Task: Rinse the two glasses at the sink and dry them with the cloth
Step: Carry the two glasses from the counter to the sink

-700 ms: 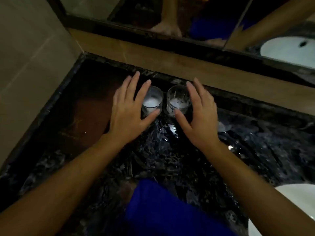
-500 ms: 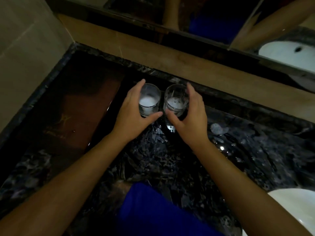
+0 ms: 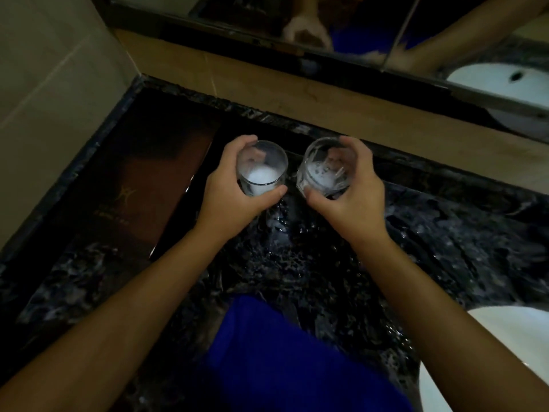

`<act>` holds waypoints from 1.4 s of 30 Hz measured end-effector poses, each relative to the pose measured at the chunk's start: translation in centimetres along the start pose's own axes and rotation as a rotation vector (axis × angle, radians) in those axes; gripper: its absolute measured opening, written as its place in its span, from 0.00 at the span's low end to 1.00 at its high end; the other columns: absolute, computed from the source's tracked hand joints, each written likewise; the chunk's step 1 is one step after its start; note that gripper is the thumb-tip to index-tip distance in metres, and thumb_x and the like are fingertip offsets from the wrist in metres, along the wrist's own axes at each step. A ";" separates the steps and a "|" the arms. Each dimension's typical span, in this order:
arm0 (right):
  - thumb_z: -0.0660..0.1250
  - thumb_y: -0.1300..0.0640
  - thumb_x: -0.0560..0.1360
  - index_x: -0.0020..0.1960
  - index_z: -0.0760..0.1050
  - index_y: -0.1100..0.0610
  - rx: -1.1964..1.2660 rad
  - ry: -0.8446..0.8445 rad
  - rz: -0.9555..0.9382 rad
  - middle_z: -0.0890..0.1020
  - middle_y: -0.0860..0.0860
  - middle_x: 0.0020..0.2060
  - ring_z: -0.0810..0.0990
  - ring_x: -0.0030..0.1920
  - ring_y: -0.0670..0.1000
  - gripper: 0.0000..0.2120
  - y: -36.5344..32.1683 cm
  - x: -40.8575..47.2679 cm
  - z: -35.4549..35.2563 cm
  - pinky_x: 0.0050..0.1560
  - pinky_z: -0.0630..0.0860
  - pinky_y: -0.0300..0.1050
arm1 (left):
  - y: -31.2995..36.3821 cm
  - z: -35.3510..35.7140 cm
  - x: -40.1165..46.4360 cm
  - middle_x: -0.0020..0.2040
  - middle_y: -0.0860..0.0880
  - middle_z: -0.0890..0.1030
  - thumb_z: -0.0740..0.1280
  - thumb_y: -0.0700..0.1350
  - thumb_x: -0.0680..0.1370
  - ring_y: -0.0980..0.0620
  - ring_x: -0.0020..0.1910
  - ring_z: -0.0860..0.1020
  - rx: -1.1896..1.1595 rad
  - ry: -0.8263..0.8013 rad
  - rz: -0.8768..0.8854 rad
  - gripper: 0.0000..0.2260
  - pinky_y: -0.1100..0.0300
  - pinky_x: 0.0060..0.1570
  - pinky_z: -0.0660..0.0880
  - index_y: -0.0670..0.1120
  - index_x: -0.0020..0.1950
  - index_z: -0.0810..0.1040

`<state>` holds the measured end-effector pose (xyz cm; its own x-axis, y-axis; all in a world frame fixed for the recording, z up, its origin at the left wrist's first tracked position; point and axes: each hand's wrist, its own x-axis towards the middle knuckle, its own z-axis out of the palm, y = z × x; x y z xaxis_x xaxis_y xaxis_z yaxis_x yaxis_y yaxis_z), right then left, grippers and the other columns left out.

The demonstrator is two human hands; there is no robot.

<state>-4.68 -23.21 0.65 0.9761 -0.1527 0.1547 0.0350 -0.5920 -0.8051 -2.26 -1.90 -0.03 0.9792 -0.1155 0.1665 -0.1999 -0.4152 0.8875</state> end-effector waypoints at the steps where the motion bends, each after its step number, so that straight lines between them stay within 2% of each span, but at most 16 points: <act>1: 0.80 0.47 0.70 0.77 0.63 0.51 0.007 0.008 -0.013 0.79 0.46 0.65 0.78 0.64 0.44 0.42 -0.3 -1.1 -1.4 0.60 0.74 0.32 | 1.3 0.1 -1.2 0.63 0.52 0.79 0.81 0.47 0.72 0.60 0.66 0.76 0.002 0.005 0.005 0.36 0.64 0.66 0.72 0.47 0.75 0.68; 3: 0.80 0.48 0.70 0.77 0.63 0.53 0.028 0.012 -0.045 0.79 0.47 0.64 0.80 0.63 0.45 0.41 -0.8 -2.5 -3.1 0.62 0.76 0.40 | 2.8 -0.2 -2.7 0.62 0.55 0.79 0.82 0.45 0.71 0.63 0.64 0.76 -0.006 0.006 -0.007 0.36 0.65 0.65 0.72 0.46 0.74 0.69; 4: 0.80 0.49 0.70 0.76 0.64 0.53 0.034 0.009 -0.055 0.79 0.47 0.64 0.80 0.63 0.45 0.41 -1.1 -4.0 -4.8 0.62 0.77 0.40 | 4.4 0.1 -4.3 0.61 0.55 0.79 0.82 0.45 0.71 0.63 0.64 0.77 -0.024 0.001 -0.018 0.36 0.62 0.66 0.73 0.47 0.74 0.69; 7: 0.81 0.53 0.68 0.75 0.66 0.53 0.048 -0.003 -0.053 0.79 0.44 0.62 0.78 0.61 0.40 0.40 -1.9 -7.7 -9.3 0.61 0.74 0.32 | 8.1 0.5 -8.6 0.61 0.54 0.81 0.82 0.44 0.70 0.60 0.63 0.78 -0.100 0.015 -0.081 0.36 0.48 0.67 0.76 0.49 0.74 0.69; 9: 0.81 0.56 0.67 0.74 0.67 0.53 0.051 -0.032 -0.071 0.78 0.42 0.60 0.78 0.59 0.36 0.40 -2.8 -11.3 -13.4 0.59 0.72 0.28 | 11.9 1.1 -12.5 0.61 0.53 0.81 0.82 0.47 0.69 0.57 0.63 0.79 -0.104 0.012 -0.064 0.36 0.43 0.65 0.77 0.50 0.73 0.69; 13: 0.80 0.58 0.64 0.73 0.68 0.50 0.047 -0.084 -0.094 0.79 0.39 0.58 0.77 0.58 0.33 0.41 -4.6 -16.9 -18.9 0.56 0.72 0.27 | 16.8 2.3 -17.5 0.60 0.51 0.81 0.82 0.47 0.69 0.58 0.62 0.80 -0.104 -0.026 -0.039 0.36 0.49 0.65 0.77 0.50 0.73 0.69; 18: 0.80 0.62 0.64 0.73 0.68 0.47 0.043 -0.058 -0.117 0.80 0.39 0.60 0.79 0.60 0.37 0.41 -7.0 -24.0 -26.3 0.58 0.75 0.31 | 22.3 4.7 -23.2 0.62 0.53 0.81 0.80 0.55 0.69 0.54 0.65 0.79 -0.130 -0.061 0.005 0.36 0.40 0.62 0.78 0.56 0.73 0.68; 20: 0.82 0.60 0.65 0.73 0.68 0.48 0.036 -0.033 -0.121 0.78 0.35 0.60 0.79 0.60 0.37 0.41 -7.3 -26.7 -29.2 0.59 0.74 0.30 | 24.0 5.7 -25.2 0.62 0.55 0.80 0.80 0.54 0.70 0.55 0.65 0.79 -0.138 -0.095 0.019 0.35 0.42 0.62 0.78 0.57 0.73 0.68; 22: 0.83 0.57 0.66 0.74 0.68 0.49 0.043 0.010 -0.096 0.79 0.35 0.61 0.80 0.60 0.38 0.41 -6.8 -29.2 -31.6 0.60 0.75 0.32 | 25.2 6.8 -27.1 0.62 0.56 0.80 0.81 0.51 0.70 0.57 0.64 0.79 -0.134 -0.135 0.036 0.35 0.46 0.63 0.78 0.55 0.73 0.69; 26: 0.82 0.58 0.64 0.73 0.68 0.46 0.049 0.085 0.010 0.81 0.42 0.61 0.82 0.61 0.44 0.41 -4.7 -34.6 -34.3 0.63 0.78 0.44 | 26.4 9.2 -30.9 0.63 0.62 0.78 0.82 0.47 0.70 0.67 0.63 0.76 -0.100 -0.212 0.053 0.34 0.67 0.63 0.73 0.53 0.72 0.70; 28: 0.80 0.60 0.64 0.72 0.68 0.44 0.061 0.109 0.076 0.81 0.42 0.62 0.81 0.62 0.46 0.41 -3.5 -37.4 -34.5 0.64 0.79 0.48 | 26.3 10.3 -32.7 0.63 0.60 0.79 0.83 0.47 0.70 0.67 0.62 0.76 -0.097 -0.263 0.054 0.35 0.71 0.62 0.71 0.53 0.72 0.69; 31: 0.80 0.65 0.64 0.72 0.68 0.44 0.095 0.129 0.163 0.80 0.40 0.62 0.80 0.62 0.44 0.42 -1.5 -41.5 -34.6 0.66 0.78 0.45 | 25.7 11.5 -35.4 0.63 0.56 0.80 0.83 0.49 0.69 0.62 0.64 0.77 -0.082 -0.317 0.049 0.36 0.70 0.64 0.71 0.54 0.73 0.69; 34: 0.81 0.67 0.65 0.72 0.69 0.46 0.098 0.138 0.227 0.80 0.38 0.61 0.81 0.61 0.42 0.41 0.2 -45.3 -35.0 0.65 0.78 0.42 | 25.2 13.1 -38.4 0.62 0.65 0.78 0.83 0.49 0.69 0.65 0.64 0.76 -0.062 -0.346 0.008 0.36 0.69 0.63 0.72 0.55 0.72 0.69; 36: 0.83 0.63 0.65 0.72 0.70 0.47 0.108 0.149 0.245 0.80 0.40 0.62 0.81 0.62 0.44 0.40 1.4 -47.3 -35.4 0.64 0.79 0.44 | 25.0 14.1 -40.3 0.61 0.68 0.77 0.83 0.50 0.68 0.66 0.64 0.75 -0.057 -0.348 -0.017 0.36 0.65 0.63 0.74 0.56 0.71 0.69; 38: 0.83 0.58 0.65 0.72 0.70 0.49 0.109 0.134 0.257 0.80 0.43 0.62 0.81 0.62 0.44 0.40 2.8 -49.1 -36.0 0.63 0.79 0.43 | 24.8 15.3 -42.1 0.62 0.68 0.76 0.83 0.50 0.68 0.64 0.65 0.76 -0.044 -0.353 -0.033 0.36 0.59 0.65 0.75 0.56 0.71 0.69; 42: 0.82 0.56 0.65 0.73 0.69 0.50 0.106 0.080 0.279 0.80 0.41 0.62 0.80 0.61 0.39 0.40 6.5 -52.1 -37.7 0.59 0.76 0.32 | 24.7 18.5 -45.2 0.63 0.65 0.76 0.83 0.49 0.69 0.59 0.66 0.76 -0.001 -0.333 -0.028 0.36 0.55 0.67 0.75 0.51 0.72 0.70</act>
<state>-63.38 -48.91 8.93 0.9313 -0.3621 -0.0399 -0.2059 -0.4330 -0.8776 -52.11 -23.61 6.41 0.9197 -0.3925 -0.0076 -0.1725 -0.4215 0.8903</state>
